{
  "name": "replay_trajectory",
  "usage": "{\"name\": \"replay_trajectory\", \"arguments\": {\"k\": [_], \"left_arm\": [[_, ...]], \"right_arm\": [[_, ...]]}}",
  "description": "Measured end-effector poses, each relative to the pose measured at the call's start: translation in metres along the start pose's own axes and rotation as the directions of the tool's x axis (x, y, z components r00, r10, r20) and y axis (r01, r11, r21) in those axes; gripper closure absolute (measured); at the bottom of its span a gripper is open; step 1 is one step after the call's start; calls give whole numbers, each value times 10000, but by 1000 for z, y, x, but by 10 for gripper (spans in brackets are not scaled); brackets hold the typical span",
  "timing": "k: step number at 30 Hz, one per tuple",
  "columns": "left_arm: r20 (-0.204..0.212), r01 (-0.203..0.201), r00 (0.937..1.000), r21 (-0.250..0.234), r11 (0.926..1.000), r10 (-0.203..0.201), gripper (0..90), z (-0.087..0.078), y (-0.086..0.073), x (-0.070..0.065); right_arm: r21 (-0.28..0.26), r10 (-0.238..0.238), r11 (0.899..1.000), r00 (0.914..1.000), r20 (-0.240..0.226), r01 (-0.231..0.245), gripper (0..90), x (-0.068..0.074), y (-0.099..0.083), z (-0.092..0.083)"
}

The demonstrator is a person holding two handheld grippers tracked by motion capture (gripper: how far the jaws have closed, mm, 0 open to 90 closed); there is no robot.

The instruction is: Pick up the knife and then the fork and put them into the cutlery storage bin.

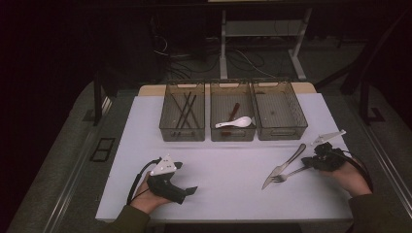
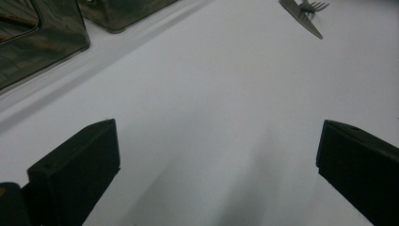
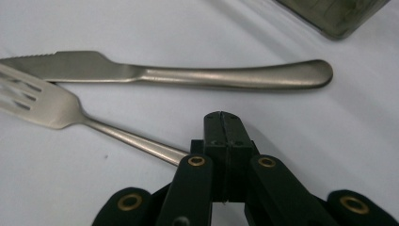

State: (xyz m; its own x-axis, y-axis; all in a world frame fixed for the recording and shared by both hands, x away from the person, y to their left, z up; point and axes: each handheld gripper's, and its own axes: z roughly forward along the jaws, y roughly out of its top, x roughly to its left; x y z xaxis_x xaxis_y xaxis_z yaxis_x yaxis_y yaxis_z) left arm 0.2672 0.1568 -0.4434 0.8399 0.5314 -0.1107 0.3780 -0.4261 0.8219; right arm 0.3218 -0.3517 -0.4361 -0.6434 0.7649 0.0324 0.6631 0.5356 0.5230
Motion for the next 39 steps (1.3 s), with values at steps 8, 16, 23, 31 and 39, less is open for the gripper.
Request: {"name": "replay_trajectory", "arguments": {"k": [8, 16, 23, 31, 39], "left_arm": [[30, -47, 10000, 34, 10000, 47, 0, 0, 0, 0], [35, -34, 10000, 36, 10000, 34, 0, 0, 0, 0], [46, -52, 10000, 58, 10000, 52, 0, 0, 0, 0], [33, -37, 10000, 68, 10000, 37, 0, 0, 0, 0], [41, -23, 10000, 47, 10000, 22, 0, 1, 0, -1]], "right_arm": [[274, 14, 9996, 9999, -157, -10, 894, 2, -8, -7], [507, -29, 9987, 9994, -358, 48, 895, 6, -16, -14], [759, -148, 9969, 9987, -496, 186, 895, 12, -24, -20], [951, -416, 9943, 9970, -653, 477, 895, 21, -33, -28], [1188, -733, 9894, 9934, -883, 836, 893, 26, -39, -34]]}}
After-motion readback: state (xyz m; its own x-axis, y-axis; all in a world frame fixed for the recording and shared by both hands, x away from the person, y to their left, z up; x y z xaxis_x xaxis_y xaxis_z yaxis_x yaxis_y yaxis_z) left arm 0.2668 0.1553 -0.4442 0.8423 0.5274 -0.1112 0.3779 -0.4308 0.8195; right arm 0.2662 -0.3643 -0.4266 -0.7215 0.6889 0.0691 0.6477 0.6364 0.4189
